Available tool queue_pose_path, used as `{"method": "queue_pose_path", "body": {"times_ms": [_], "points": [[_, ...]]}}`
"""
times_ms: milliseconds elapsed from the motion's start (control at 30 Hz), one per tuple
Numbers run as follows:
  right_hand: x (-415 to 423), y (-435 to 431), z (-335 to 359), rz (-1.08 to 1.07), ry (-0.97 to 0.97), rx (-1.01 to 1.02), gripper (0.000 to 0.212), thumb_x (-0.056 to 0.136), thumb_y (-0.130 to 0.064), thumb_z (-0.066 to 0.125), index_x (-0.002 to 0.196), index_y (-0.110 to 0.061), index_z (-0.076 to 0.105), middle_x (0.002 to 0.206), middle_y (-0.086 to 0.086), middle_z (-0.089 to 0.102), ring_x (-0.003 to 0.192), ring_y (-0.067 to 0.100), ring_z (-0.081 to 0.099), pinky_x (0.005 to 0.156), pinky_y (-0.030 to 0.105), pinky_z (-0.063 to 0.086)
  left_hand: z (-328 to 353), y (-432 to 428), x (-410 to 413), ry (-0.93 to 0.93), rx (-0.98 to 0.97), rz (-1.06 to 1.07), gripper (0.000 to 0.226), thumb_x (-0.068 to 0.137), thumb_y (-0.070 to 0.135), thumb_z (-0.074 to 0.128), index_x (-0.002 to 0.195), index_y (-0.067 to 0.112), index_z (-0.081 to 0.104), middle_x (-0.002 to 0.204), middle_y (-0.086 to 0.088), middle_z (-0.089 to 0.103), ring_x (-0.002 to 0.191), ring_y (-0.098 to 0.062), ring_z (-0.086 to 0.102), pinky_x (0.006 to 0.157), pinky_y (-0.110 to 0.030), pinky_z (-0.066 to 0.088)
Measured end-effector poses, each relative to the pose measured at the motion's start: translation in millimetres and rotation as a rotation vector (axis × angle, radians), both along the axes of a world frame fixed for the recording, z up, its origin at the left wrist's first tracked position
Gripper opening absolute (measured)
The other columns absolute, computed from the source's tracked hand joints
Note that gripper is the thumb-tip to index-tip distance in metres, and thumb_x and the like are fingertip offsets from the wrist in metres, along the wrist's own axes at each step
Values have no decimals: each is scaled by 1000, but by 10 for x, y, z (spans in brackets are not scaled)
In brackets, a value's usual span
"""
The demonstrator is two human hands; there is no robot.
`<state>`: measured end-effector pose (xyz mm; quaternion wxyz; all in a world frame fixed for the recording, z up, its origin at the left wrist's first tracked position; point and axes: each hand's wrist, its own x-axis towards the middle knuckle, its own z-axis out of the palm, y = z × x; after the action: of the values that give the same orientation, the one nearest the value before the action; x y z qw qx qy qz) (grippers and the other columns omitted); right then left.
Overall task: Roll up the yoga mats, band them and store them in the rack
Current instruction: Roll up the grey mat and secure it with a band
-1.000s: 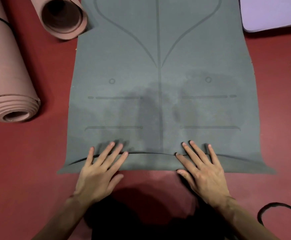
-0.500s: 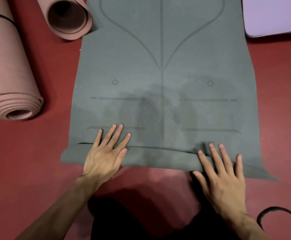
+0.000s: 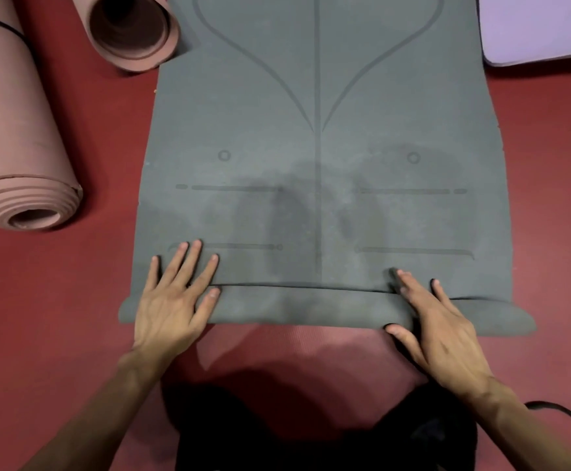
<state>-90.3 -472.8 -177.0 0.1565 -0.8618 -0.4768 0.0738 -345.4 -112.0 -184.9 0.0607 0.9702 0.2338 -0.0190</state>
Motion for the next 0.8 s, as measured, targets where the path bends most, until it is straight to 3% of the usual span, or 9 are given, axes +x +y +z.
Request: {"method": "queue_pose_path", "body": {"times_ms": [100,233,367,467,567,667,800], "points": [[24,-26,-40,80,-103,50,52,106,-47,50,120,-3,72,151,11,56,145,23,48,118,56,39,3,62,33,-3,-50,4,54,105,43,32,156,26,42,172,-5,21,160,-23,17,126,-58,19],[33,16,-66,15,-137,78,47,104,-44,54,115,-3,75,125,15,65,123,31,60,116,58,41,23,82,73,-70,-70,16,59,104,49,37,158,24,42,173,-6,17,161,-22,13,128,-54,17],[85,100,2,19,-197,64,46,106,-44,49,113,-6,75,100,9,67,102,32,59,111,52,45,-10,11,103,-340,55,87,48,102,45,59,138,14,67,157,-7,50,147,-25,45,121,-56,33],[102,159,29,-29,-242,84,49,110,-46,44,111,-10,77,91,6,64,95,30,59,103,47,50,-66,-137,91,-385,172,167,32,103,43,62,118,19,79,142,-4,64,138,-28,56,117,-68,29],[111,173,28,-60,-286,68,41,108,-45,52,116,-14,78,91,5,66,92,32,62,107,56,48,-53,-206,-62,-352,165,67,39,109,41,49,128,17,74,143,-4,64,138,-29,56,114,-79,20],[80,238,32,-144,-344,35,34,103,-42,58,121,-21,78,90,5,69,99,35,62,116,67,32,-13,-119,-241,-229,112,-122,68,99,57,49,147,9,57,156,-10,51,146,-31,46,117,-78,16],[-48,286,0,-237,-301,-19,39,106,-39,50,132,-23,73,127,1,73,130,36,59,121,71,15,-67,28,-99,-143,91,-81,68,105,63,34,150,17,54,158,-4,49,148,-29,43,117,-68,30]]}}
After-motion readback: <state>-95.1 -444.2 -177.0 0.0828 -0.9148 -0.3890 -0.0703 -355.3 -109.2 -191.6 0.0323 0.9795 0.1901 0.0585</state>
